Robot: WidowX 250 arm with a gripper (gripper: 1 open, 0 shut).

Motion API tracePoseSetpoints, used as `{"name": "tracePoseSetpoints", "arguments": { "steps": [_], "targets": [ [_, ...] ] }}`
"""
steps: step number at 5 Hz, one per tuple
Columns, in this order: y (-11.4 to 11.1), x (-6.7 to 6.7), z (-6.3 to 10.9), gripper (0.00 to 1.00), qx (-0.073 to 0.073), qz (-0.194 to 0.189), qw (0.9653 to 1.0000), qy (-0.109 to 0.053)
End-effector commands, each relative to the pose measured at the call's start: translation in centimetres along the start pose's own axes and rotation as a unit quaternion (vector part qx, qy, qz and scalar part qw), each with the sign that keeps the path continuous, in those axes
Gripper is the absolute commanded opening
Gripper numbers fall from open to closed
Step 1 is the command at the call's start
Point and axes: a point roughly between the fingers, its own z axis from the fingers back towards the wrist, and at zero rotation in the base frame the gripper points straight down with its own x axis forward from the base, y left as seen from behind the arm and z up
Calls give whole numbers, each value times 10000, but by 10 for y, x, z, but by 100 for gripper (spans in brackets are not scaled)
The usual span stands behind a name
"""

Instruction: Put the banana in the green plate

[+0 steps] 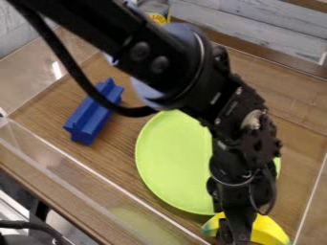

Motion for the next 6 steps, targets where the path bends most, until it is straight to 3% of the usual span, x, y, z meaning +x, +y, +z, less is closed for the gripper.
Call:
{"name": "tracePoseSetpoints", "arguments": {
  "steps": [1, 6],
  "targets": [
    [-12, 4, -2, 100, -85, -280, 9996, -59],
    [-13, 8, -3, 100, -155, -349, 9992, -109]
  ]
}}
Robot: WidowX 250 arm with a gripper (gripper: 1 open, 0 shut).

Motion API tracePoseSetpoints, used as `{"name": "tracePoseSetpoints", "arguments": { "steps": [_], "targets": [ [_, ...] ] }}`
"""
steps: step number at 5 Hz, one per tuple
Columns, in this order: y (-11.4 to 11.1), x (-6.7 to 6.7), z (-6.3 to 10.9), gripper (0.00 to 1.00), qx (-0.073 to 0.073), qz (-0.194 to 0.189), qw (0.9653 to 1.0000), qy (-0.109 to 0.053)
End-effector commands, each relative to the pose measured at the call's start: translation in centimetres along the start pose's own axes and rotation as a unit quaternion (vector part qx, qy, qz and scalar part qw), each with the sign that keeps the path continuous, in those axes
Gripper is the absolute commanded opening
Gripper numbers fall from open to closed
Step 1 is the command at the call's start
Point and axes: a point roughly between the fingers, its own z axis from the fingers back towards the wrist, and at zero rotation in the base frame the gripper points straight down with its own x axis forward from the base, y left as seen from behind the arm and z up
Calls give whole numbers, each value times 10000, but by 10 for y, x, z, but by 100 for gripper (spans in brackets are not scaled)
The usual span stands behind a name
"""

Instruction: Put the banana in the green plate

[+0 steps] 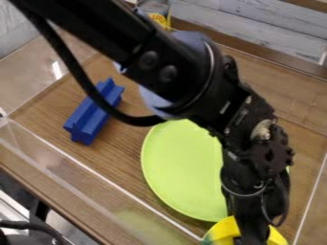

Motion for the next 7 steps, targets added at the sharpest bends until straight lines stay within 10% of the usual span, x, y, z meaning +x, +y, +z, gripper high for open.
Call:
{"name": "tracePoseSetpoints", "arguments": {
  "steps": [1, 6, 7],
  "targets": [
    [-4, 2, -1, 100, -39, -108, 9999, -18],
    [-5, 2, -1, 100, -74, -156, 9998, -58],
    [-5, 2, -1, 0, -83, -161, 9998, -64]
  ]
}}
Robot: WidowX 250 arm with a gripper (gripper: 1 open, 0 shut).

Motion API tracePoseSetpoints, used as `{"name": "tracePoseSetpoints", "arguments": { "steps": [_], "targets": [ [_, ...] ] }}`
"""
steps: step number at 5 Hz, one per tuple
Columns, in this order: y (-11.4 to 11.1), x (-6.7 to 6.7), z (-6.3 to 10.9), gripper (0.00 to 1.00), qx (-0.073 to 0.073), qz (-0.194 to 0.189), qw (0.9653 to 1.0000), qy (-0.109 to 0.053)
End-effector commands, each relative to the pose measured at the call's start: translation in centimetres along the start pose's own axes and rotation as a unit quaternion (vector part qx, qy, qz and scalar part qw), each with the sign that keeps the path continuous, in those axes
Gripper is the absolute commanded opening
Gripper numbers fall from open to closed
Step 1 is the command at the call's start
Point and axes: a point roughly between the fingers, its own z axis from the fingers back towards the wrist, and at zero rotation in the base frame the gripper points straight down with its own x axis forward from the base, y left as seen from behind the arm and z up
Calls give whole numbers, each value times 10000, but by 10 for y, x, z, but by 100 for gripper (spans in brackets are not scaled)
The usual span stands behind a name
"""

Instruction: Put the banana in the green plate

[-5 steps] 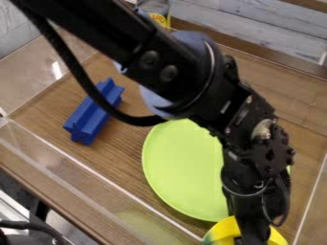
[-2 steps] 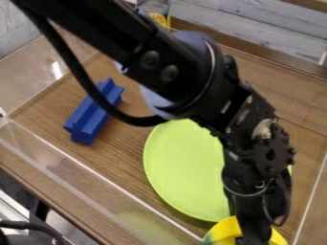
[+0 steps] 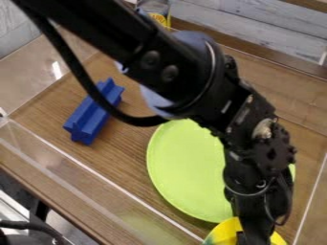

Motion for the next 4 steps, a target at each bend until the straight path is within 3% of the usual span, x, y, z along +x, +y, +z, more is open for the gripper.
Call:
{"name": "tracePoseSetpoints", "arguments": {
  "steps": [1, 4],
  "targets": [
    [-3, -1, -1, 0, -44, -98, 9999, 18],
    [1, -5, 0, 0, -81, -56, 9999, 67]
  ]
}}
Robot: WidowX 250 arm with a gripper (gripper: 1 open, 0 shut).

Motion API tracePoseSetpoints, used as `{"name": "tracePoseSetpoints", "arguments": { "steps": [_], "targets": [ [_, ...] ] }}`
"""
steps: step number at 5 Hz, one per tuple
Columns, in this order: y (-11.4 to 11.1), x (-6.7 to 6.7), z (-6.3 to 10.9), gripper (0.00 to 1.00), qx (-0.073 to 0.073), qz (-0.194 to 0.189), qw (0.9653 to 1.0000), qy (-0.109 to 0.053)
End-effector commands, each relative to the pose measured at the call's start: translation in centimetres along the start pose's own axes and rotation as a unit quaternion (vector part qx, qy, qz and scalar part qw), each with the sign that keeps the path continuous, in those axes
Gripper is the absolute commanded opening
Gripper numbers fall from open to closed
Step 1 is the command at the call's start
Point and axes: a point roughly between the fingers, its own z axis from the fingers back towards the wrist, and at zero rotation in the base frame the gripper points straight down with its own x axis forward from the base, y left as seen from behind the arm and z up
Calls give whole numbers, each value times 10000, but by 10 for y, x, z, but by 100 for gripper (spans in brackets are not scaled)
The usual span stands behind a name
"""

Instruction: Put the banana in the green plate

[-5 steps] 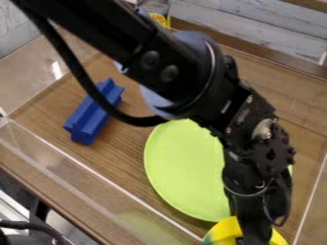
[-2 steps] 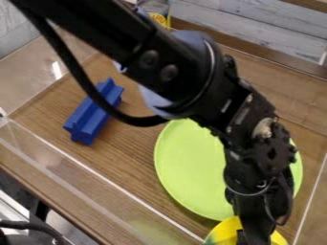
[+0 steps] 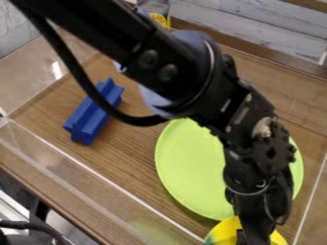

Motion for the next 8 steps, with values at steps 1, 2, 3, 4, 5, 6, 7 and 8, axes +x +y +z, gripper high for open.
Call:
{"name": "tracePoseSetpoints", "arguments": {
  "steps": [1, 2, 3, 4, 5, 6, 7, 8],
  "targets": [
    [4, -4, 2, 0, -53, 66, 10000, 47],
    [7, -7, 4, 0, -87, 130, 9998, 80],
    [8, -10, 6, 0, -114, 189, 9997, 106],
    [9, -13, 9, 0, -134, 246, 9995, 136],
    [11, -15, 12, 0, -144, 300, 9993, 155],
    [13, -15, 13, 0, -147, 325, 9992, 164],
    [15, -15, 14, 0, -148, 348, 9991, 165],
    [17, -15, 14, 0, -147, 367, 9991, 161]
  ]
}}
